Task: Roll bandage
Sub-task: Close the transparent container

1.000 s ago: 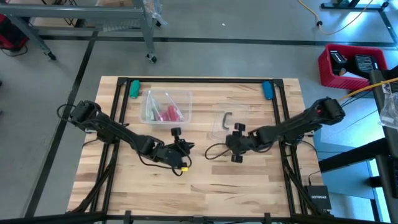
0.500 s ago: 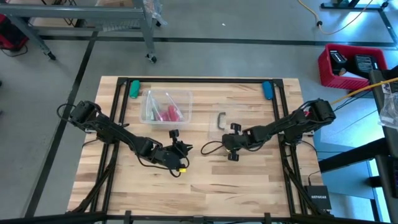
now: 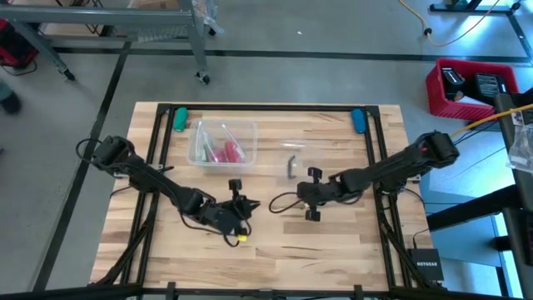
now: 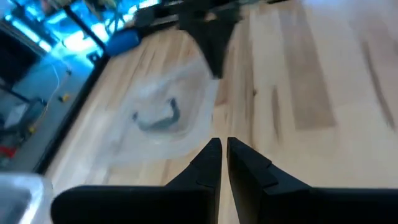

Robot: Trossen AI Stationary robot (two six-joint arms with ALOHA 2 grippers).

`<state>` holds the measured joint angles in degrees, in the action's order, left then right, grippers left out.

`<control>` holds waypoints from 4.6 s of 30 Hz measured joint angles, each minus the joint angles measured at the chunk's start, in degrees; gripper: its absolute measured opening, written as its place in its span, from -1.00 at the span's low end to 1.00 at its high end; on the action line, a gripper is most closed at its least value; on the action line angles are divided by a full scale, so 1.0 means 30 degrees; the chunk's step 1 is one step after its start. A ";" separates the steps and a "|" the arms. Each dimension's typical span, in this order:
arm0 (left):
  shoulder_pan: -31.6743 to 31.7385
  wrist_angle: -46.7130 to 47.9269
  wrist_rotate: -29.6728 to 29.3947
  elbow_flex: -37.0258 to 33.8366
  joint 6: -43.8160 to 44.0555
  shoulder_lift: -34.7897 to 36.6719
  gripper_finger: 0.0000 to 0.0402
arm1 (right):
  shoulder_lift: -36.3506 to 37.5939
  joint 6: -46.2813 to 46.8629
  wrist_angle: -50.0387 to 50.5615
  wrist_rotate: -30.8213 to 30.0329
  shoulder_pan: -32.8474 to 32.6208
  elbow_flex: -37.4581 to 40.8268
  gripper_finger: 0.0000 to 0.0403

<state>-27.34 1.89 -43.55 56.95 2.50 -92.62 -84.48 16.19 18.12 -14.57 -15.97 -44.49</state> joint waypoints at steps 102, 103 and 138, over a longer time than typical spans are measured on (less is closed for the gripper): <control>0.3716 1.2989 -0.2777 1.0230 -0.5013 0.4306 -0.89 | 1.0948 -0.2137 0.3674 -0.0148 -0.0289 -0.5907 -0.32; 0.4193 1.4527 -0.2211 1.1043 -0.4506 0.4326 -0.89 | 1.0779 -0.2151 0.4010 -0.0737 -0.0289 -0.5822 -0.32; 1.4976 2.9391 1.0348 1.4905 -0.7232 0.2018 -0.89 | -0.4560 -0.4090 -1.7724 0.2514 0.6880 0.2023 -0.43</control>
<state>17.59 90.06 -12.51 101.67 -19.20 -86.56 -98.16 3.92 -35.05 -7.02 4.67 -38.42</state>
